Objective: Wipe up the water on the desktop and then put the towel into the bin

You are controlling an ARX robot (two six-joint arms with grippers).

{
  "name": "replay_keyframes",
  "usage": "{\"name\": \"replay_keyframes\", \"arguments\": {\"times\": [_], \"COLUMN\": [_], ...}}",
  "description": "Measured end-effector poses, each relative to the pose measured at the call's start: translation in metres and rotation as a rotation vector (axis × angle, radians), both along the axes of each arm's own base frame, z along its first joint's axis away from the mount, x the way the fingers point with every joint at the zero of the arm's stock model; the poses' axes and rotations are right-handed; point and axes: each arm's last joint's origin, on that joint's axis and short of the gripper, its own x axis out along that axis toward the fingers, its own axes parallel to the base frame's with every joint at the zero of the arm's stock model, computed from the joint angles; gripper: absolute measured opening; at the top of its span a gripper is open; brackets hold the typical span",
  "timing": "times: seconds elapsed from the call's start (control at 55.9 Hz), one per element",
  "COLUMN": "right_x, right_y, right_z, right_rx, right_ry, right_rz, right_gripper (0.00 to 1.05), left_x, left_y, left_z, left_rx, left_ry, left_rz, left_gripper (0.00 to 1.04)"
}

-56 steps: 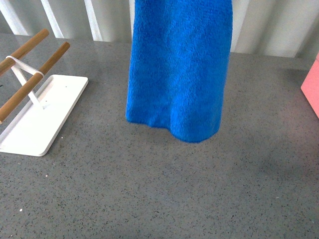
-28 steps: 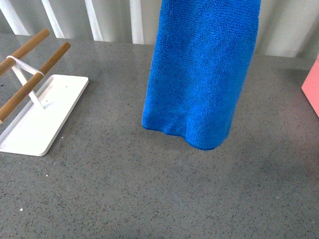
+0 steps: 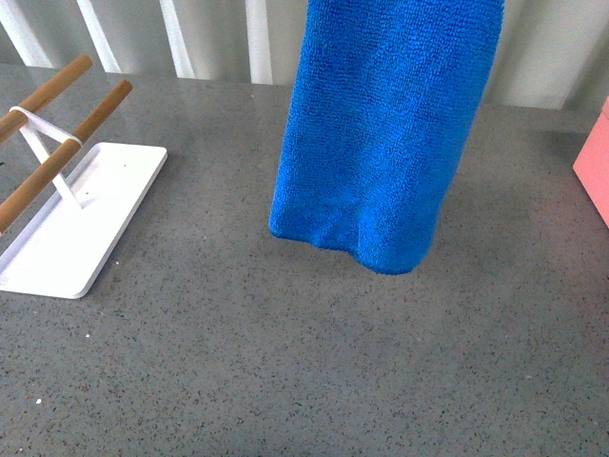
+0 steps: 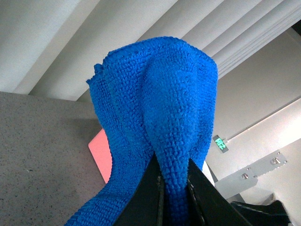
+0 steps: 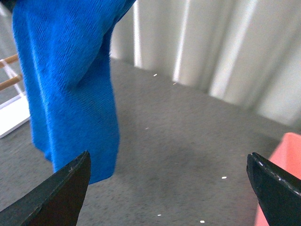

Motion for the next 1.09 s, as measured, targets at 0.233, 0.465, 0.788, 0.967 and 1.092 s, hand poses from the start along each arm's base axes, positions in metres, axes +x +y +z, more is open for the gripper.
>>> {"name": "replay_keyframes", "arguments": {"times": [0.233, 0.465, 0.788, 0.967, 1.092], "right_x": [0.022, 0.050, 0.084, 0.091, 0.093], "right_y": [0.038, 0.056, 0.074, 0.082, 0.086], "right_z": [-0.030, -0.060, -0.066, -0.062, -0.062], "right_rx": [0.010, -0.007, -0.009, -0.003, 0.004], "right_ry": [0.021, 0.003, -0.042, -0.065, -0.073], "right_rz": [0.177, 0.201, 0.233, 0.259, 0.290], "right_gripper": [0.98, 0.98, 0.68, 0.43, 0.26], "left_x": [0.000, -0.001, -0.001, -0.001, -0.002], "left_y": [-0.003, -0.008, -0.011, -0.012, -0.014], "left_z": [0.002, 0.005, 0.008, 0.009, 0.008], "left_rx": [-0.007, -0.018, -0.024, -0.027, -0.025], "left_ry": [0.011, 0.021, 0.027, 0.028, 0.033], "left_rz": [0.010, 0.008, 0.015, 0.014, 0.010], "left_gripper": [0.05, 0.05, 0.05, 0.05, 0.05]}}
